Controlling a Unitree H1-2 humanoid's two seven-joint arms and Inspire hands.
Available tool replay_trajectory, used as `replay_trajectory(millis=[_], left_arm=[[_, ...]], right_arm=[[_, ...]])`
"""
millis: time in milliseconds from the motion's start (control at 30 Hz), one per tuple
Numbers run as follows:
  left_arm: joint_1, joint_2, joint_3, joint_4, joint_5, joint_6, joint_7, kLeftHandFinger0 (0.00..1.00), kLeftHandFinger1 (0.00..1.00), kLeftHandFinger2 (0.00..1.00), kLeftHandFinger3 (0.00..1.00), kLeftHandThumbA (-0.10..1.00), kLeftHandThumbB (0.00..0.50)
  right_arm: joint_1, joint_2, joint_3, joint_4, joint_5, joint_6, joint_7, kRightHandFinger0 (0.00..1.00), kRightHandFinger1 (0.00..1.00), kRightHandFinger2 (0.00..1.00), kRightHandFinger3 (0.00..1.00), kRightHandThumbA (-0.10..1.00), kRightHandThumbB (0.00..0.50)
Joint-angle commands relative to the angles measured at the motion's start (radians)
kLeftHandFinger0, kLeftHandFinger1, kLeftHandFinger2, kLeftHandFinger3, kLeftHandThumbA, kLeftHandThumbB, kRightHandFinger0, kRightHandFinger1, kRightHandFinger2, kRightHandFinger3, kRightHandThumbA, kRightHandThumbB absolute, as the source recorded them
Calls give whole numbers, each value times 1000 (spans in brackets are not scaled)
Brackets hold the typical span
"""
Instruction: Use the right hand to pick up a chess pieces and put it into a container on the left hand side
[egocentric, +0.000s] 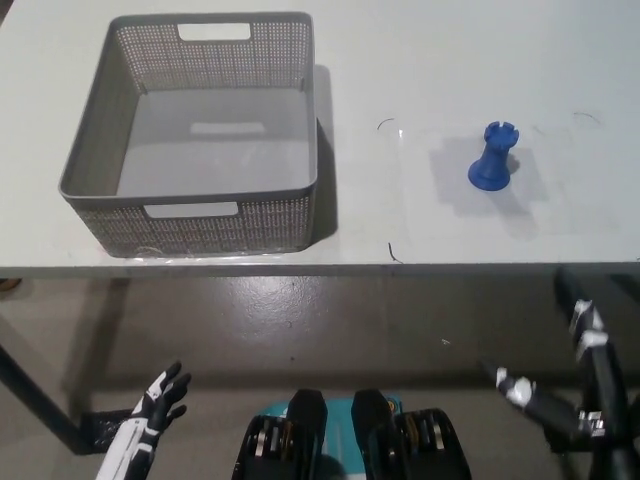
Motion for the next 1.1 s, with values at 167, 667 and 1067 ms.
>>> replay_trajectory(millis=[167,667,1067], left_arm=[[40,8,3,-45,-18,-28,-19,1000,1000,1000,1000,1000,308],[33,-3,1,-25,-19,-46,-22,1000,1000,1000,1000,1000,312],[37,1,-3,-20,-12,-43,-26,1000,1000,1000,1000,1000,312]], right_arm=[[-265,-28,-58,-25,-75,156,-23,1000,1000,1000,1000,1000,354],[-732,-183,-96,515,-16,247,-10,1000,1000,1000,1000,1000,477],[-969,-214,-97,1008,33,181,-24,1000,1000,1000,1000,1000,500]])
